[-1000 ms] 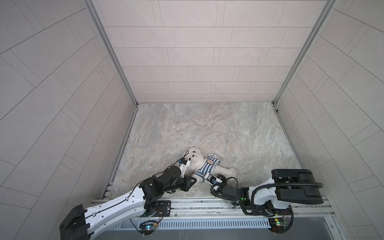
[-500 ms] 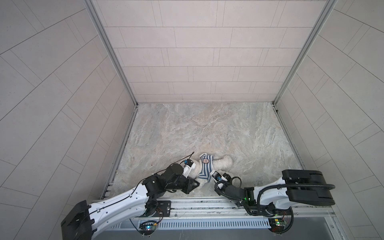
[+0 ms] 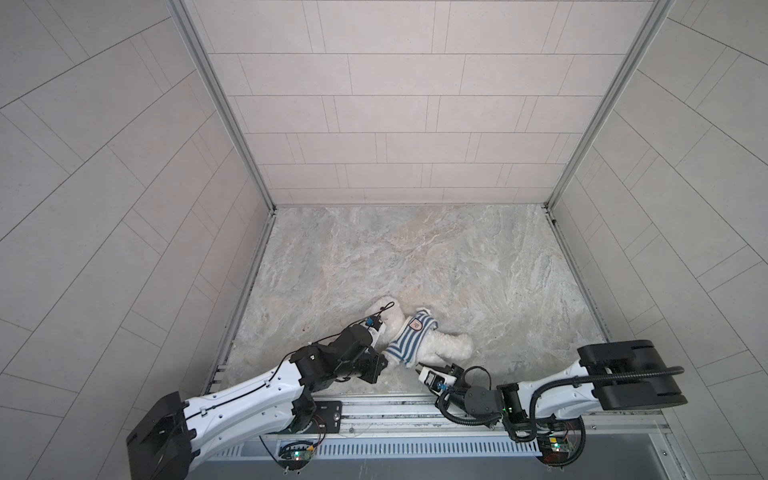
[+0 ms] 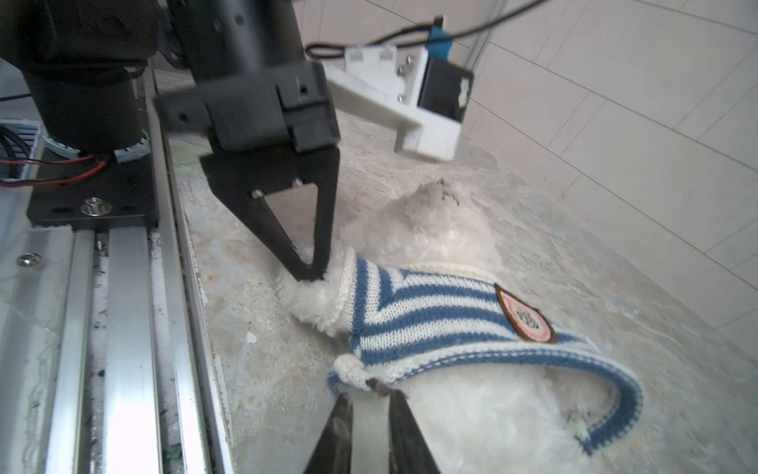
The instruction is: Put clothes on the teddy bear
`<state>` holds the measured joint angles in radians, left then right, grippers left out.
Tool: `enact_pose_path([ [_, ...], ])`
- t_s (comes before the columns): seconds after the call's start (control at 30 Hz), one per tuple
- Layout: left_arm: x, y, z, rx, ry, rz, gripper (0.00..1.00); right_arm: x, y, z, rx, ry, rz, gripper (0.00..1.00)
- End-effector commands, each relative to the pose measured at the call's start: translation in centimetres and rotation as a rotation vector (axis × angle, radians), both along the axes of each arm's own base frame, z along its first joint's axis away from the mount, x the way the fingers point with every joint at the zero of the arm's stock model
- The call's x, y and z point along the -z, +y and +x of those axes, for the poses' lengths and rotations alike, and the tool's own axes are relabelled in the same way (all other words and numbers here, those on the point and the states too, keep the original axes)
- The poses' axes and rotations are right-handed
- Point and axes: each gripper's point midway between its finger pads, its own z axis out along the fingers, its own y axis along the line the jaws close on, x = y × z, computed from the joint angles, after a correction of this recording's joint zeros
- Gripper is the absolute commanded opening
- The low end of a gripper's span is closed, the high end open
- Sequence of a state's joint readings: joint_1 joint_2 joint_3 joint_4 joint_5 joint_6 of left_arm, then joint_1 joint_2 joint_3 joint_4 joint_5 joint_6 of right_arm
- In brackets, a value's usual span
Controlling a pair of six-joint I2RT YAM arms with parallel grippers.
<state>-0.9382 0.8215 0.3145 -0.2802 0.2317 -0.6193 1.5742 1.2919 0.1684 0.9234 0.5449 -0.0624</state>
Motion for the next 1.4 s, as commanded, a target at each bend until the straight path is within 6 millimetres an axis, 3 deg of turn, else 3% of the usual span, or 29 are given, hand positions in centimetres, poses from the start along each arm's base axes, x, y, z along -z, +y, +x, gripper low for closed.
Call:
enact_pose_path([
  [0.0, 1.0, 1.6, 0.6, -0.037, -0.040, 0.082, 0.00, -2.8, 0.6, 0.5, 0.027, -0.034, 0.007, 0.26],
  [0.1, 1.2, 2.0, 0.8, -0.054, -0.049, 0.093, 0.00, -4.8, -0.1, 2.3, 0.105, 0.011, 0.042, 0.35],
  [0.23, 1.4, 2.7, 1.3, -0.108, -0.069, 0.097, 0.00, -6.4, -2.2, 6.3, 0.248, 0.123, 0.096, 0.34],
  [0.33, 1.3, 2.4, 1.8, -0.130, -0.091, 0.067, 0.00, -6.4, -3.0, 8.9, 0.321, 0.201, 0.102, 0.32],
  [0.47, 1.3, 2.3, 2.0, -0.134, -0.089, 0.076, 0.00, -5.6, -2.2, 10.3, 0.337, 0.244, 0.061, 0.30],
  [0.53, 1.3, 2.7, 2.1, -0.154, -0.089, 0.089, 0.09, -5.0, -1.4, 10.4, 0.320, 0.262, 0.054, 0.29],
  [0.67, 0.1, 3.6, 2.3, -0.191, -0.113, 0.090, 0.37, -3.0, -0.6, 10.6, 0.318, 0.313, 0.022, 0.28],
  [0.77, -2.0, 4.0, 2.6, -0.219, -0.156, 0.055, 0.46, -1.7, -0.7, 10.5, 0.324, 0.351, 0.034, 0.26],
  [0.9, -5.8, 3.4, 3.4, -0.257, -0.216, -0.059, 0.47, -0.5, -1.1, 10.1, 0.329, 0.392, 0.048, 0.23],
  [1.1, -10.4, 0.0, 3.6, -0.201, -0.234, -0.230, 0.39, 0.7, -0.5, 8.7, 0.279, 0.490, 0.088, 0.20],
  [1.23, -11.0, -2.7, 3.8, -0.164, -0.203, -0.287, 0.33, 0.6, -0.1, 7.8, 0.248, 0.517, 0.166, 0.19],
  [1.37, -9.9, -4.7, 4.3, -0.142, -0.181, -0.280, 0.30, -1.6, -0.2, 7.3, 0.232, 0.520, 0.231, 0.18],
])
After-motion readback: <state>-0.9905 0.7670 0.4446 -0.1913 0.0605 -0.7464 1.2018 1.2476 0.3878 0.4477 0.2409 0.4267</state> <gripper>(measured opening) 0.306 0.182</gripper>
